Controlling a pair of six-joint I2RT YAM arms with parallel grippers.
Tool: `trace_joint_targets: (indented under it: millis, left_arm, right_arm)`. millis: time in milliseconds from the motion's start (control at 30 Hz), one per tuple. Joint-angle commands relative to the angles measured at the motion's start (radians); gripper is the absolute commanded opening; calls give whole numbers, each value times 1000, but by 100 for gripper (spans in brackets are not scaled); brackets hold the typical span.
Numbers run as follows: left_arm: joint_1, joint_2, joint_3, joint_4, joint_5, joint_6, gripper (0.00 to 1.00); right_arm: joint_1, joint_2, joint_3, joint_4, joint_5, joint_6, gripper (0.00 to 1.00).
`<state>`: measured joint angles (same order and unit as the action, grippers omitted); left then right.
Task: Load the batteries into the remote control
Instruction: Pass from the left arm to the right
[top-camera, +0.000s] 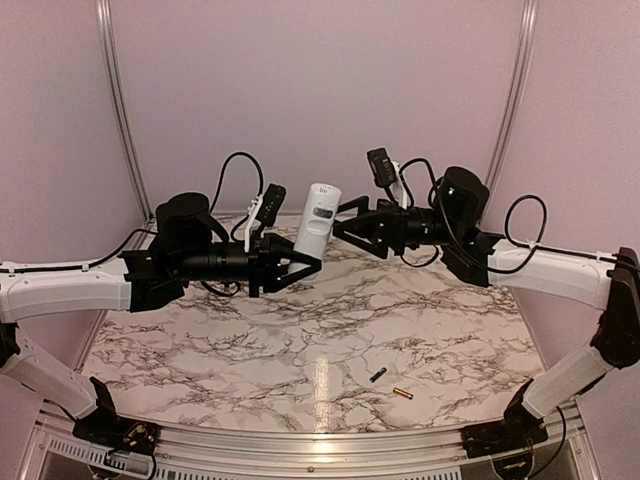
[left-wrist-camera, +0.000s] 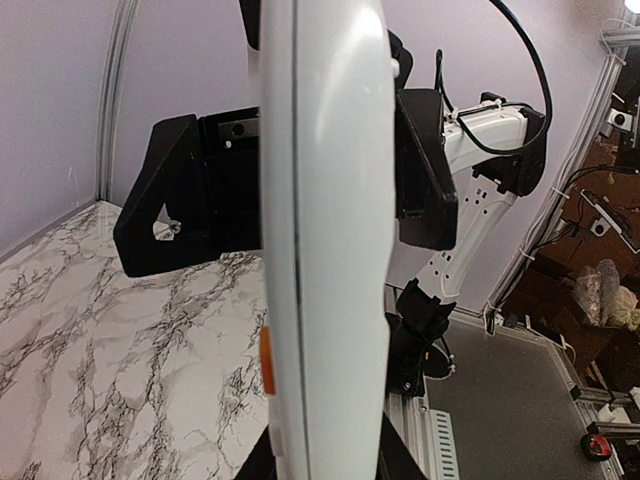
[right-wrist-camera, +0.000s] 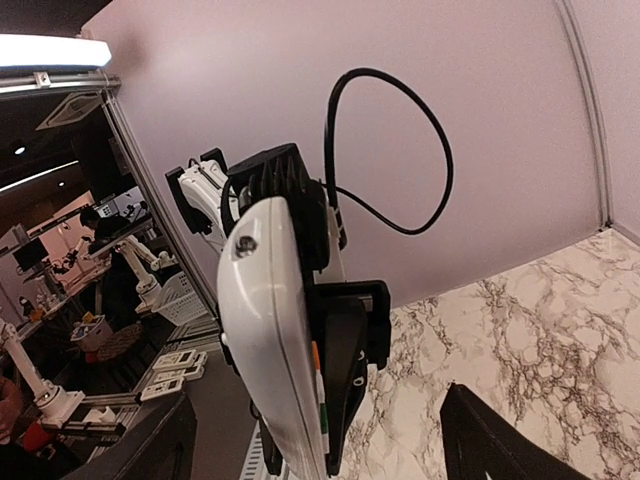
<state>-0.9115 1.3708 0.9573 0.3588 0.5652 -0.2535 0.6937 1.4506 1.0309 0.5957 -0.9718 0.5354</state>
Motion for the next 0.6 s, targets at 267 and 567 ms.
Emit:
trace_joint_targets:
  millis: [267,567]
  left_arm:
    - [0,23,-6,65,12,-28,0]
    - [1,57,7,75,25,-49,0]
  right_arm:
    - [28,64,100,39,-2,58,72]
    - [44,87,112,47,-7,61,59]
